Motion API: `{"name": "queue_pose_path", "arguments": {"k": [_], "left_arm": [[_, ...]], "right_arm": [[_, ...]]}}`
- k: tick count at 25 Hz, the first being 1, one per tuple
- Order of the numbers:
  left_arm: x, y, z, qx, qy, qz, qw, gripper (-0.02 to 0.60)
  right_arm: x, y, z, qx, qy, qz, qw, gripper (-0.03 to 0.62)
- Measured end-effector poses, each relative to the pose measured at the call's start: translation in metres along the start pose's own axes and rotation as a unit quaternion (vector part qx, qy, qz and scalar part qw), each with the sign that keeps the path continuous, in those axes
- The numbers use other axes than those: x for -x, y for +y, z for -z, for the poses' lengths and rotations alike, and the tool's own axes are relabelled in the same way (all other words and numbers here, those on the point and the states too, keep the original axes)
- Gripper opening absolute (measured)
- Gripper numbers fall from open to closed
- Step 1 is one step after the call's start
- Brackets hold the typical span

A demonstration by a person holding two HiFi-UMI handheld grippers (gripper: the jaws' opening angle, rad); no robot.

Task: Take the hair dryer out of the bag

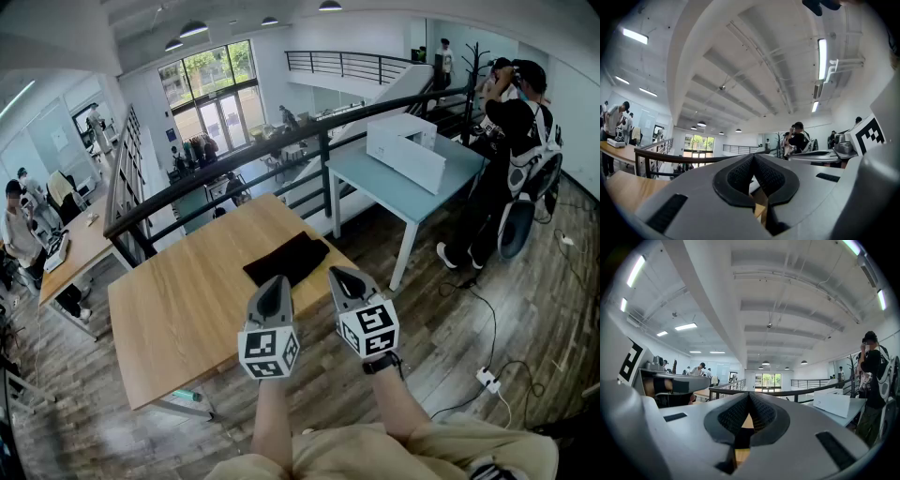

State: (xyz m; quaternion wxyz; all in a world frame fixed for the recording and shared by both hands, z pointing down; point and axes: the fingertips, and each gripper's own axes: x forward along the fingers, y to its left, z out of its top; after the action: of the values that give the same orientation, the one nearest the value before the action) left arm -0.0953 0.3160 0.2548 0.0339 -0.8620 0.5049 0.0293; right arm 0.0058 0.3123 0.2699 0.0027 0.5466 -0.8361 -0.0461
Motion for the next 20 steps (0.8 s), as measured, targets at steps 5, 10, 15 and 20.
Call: {"name": "queue_pose_path", "arguments": {"k": [5, 10, 15, 20], "left_arm": [[0.003, -0.021, -0.003, -0.001, -0.005, 0.005, 1.0000, 0.012], [0.003, -0.039, -0.004, 0.006, -0.009, 0.005, 0.9999, 0.012], [0.001, -0.065, -0.005, 0.007, -0.014, 0.012, 0.9998, 0.012], [0.001, -0.086, -0.006, 0.004, -0.022, 0.009, 0.9997, 0.012]], "right_arm": [[0.016, -0.005, 0.001, 0.000, 0.001, -0.001, 1.000, 0.014], [0.032, -0.013, 0.002, -0.001, 0.000, -0.005, 1.000, 0.014], [0.052, -0.025, -0.006, -0.027, -0.027, -0.018, 0.999, 0.014], [0.070, -0.036, -0.012, -0.046, -0.054, -0.035, 0.997, 0.014]]}}
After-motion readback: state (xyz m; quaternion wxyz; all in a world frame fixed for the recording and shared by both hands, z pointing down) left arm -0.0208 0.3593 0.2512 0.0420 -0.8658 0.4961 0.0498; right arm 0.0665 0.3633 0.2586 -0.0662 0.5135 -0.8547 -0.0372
